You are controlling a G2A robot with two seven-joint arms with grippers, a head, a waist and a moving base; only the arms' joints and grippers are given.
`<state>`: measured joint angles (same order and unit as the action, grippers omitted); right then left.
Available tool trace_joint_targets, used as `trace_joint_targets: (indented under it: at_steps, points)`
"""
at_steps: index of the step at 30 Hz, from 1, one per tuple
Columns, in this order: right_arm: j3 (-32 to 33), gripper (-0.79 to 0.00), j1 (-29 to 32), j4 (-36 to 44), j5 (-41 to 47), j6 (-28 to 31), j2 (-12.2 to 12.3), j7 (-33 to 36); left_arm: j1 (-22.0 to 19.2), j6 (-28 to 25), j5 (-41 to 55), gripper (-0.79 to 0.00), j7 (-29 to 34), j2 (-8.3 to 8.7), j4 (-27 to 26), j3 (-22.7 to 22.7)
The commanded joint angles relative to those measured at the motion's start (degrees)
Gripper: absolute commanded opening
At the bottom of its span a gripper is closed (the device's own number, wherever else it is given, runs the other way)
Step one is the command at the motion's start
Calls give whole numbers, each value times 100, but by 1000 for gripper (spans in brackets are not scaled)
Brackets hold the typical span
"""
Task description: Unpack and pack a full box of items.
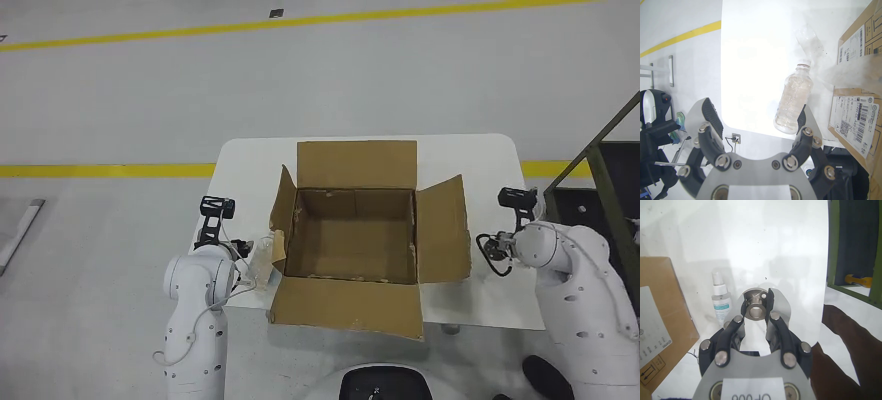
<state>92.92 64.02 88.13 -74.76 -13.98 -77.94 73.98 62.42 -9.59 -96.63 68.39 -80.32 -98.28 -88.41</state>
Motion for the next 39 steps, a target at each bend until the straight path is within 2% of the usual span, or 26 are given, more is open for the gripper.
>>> trace_joint_targets:
  at_steps: [1, 13, 15, 19, 28, 32, 35, 36, 39]
  points:
    - [-80, -785, -26, -107, -65, 15, 4, 55, 0, 0, 0, 0, 0, 0, 0, 0]
    - [-259, -773, -220, -779, 73, 43, 14, -80, 0, 0, 0, 0, 0, 0, 0, 0]
    - [-282, -730, -261, -882, 98, 56, 17, -112, 0, 0, 0, 0, 0, 0, 0, 0]
    - [-295, -585, -328, -1044, 155, 85, 28, -153, 0, 0, 0, 0, 0, 0, 0, 0]
    - [-281, -493, -390, -1205, 274, 130, 63, -185, 0, 0, 0, 0, 0, 0, 0, 0]
    - [-83, -471, -209, -753, 497, 223, 95, -468, 0, 0, 0, 0, 0, 0, 0, 0]
    - [296, -545, 263, 230, 894, 375, 120, -1302, 0, 0, 0, 0, 0, 0, 0, 0]
    - [441, -785, 490, 637, 1037, 413, 121, -1734, 0, 0, 0, 0, 0, 0, 0, 0]
    - [696, -785, 1234, 1588, 1301, 465, 105, -2847, 0, 0, 0, 0, 0, 0, 0, 0]
